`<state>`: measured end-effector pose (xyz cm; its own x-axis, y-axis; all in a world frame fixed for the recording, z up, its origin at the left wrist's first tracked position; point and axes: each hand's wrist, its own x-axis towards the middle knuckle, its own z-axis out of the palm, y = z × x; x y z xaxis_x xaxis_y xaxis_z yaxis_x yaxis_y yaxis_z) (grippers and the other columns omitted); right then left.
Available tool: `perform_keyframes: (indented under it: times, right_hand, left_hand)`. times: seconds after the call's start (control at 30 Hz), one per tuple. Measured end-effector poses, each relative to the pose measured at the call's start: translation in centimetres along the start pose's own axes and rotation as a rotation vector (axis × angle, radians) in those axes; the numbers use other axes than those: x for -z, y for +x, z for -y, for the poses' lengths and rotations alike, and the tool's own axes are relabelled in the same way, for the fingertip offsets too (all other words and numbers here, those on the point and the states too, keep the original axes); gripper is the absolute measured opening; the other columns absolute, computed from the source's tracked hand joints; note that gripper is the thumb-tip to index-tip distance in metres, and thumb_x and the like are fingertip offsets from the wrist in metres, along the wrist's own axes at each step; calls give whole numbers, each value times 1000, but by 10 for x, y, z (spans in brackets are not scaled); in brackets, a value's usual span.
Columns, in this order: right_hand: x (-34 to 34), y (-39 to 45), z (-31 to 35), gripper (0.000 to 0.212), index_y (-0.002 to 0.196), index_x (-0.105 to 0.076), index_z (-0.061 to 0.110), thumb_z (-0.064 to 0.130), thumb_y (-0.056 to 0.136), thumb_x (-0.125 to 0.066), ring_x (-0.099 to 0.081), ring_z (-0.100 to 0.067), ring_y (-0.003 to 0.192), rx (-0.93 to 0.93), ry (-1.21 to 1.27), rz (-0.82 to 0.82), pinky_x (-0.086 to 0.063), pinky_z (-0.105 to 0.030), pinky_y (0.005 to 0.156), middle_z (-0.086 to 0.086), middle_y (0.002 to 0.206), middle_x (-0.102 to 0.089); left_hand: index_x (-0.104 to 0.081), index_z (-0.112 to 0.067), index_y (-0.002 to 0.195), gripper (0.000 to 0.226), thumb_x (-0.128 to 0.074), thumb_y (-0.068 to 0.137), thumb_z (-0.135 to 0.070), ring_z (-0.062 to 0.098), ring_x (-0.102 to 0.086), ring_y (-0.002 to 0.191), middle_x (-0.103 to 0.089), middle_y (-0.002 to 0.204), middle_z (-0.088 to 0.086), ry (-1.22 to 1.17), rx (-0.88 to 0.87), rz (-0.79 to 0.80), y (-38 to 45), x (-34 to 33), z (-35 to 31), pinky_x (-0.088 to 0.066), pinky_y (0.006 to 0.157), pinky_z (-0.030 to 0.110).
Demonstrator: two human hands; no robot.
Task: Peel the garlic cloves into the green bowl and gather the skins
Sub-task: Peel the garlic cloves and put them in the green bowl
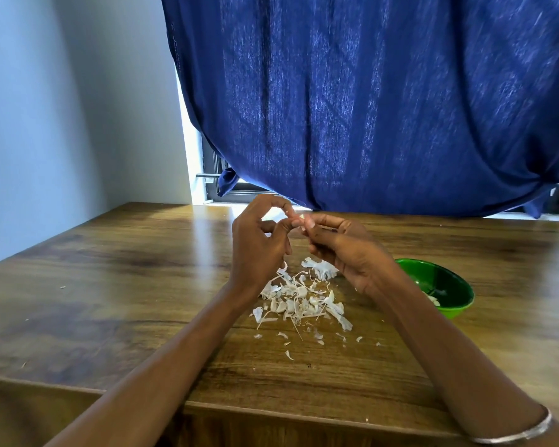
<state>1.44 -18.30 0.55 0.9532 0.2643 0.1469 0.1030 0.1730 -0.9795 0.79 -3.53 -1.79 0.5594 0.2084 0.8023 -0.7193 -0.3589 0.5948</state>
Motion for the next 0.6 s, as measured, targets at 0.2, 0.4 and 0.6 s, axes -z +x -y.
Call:
perform_keyframes:
  times: [0.2,0.4,0.6]
  right_hand:
    - [3,-1,3,14,98,-77,20,21,85,-74,-66,-8,85,23,-102,-12,-56,-23,66,5,86,-78]
    - [6,1,4,10,97,-76,24,19,89,-73,-65,-6,89,43,-114,-31,-55,-25,69,4,94,-79]
    - [11,3,5,23,105,-75,19,22,82,-78,-67,-6,88,32,-119,-59,-55,-24,67,8,90,-78]
  left_hand:
    - [-70,-9,98,7,-74,93,-5,12,-61,39,-71,83,1,1,96,-6,0,1,-1,-47,37,25]
    - [-71,-15,99,6,-73,94,-14,14,-63,42,-73,94,-6,22,94,-27,-1,-1,-4,-47,38,21]
    - [-72,-13,94,13,-82,87,-18,11,-63,40,-74,90,3,53,94,-33,-1,2,-7,-49,37,27]
